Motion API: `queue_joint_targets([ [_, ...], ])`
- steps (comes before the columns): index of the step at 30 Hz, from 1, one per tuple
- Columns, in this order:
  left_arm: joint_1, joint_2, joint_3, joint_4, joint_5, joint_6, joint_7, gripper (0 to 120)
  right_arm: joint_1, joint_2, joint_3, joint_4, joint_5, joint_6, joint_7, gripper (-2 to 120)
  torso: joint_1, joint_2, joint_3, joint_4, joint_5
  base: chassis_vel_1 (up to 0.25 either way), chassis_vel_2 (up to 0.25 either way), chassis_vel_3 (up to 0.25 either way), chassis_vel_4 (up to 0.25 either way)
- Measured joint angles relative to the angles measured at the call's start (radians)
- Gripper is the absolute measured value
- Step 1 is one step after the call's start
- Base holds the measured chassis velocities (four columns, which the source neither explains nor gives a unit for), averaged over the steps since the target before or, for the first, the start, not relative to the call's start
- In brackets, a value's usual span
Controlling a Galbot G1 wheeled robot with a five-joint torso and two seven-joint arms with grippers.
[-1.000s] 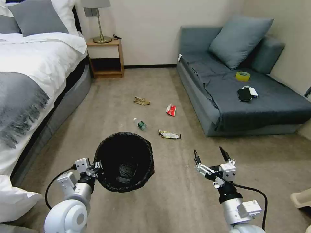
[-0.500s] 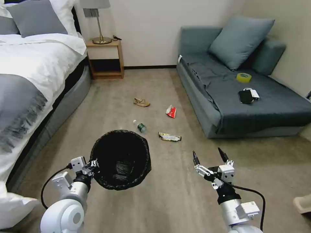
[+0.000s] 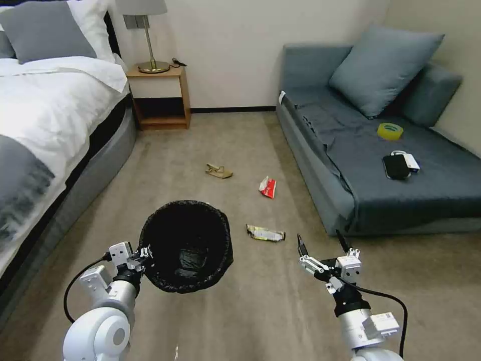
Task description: Pick up the trash bin, then pick up the garbage on the floor and place it into the trash bin.
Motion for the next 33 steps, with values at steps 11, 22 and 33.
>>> queue_joint_targets([
  [11,0.001,0.001,-0.007,-0.002,-0.008,-0.005,-0.004,4,0.0,-0.002,-0.005,-0.006,0.0,0.012,0.002,100,0.0,0.0,0.0,0.0002,0.0002,-0.238,0.238,0.238,-0.237],
  [22,0.003,-0.003,-0.005,-0.008,-0.01,-0.009,-0.005,4,-0.001,-0.007,-0.013,-0.02,-0.002,0.046,0.005,100,0.0,0.0,0.0,0.0,-0.0001,-0.255,0.26,0.244,-0.252],
  [33,-0.001,-0.005,-0.014,-0.009,-0.008,-0.007,-0.002,4,0.028,-0.052,-0.028,-0.058,0.009,0.041,0.008,100,0.0,0.0,0.0,0.0,0.0003,-0.095,0.1,0.107,-0.106],
])
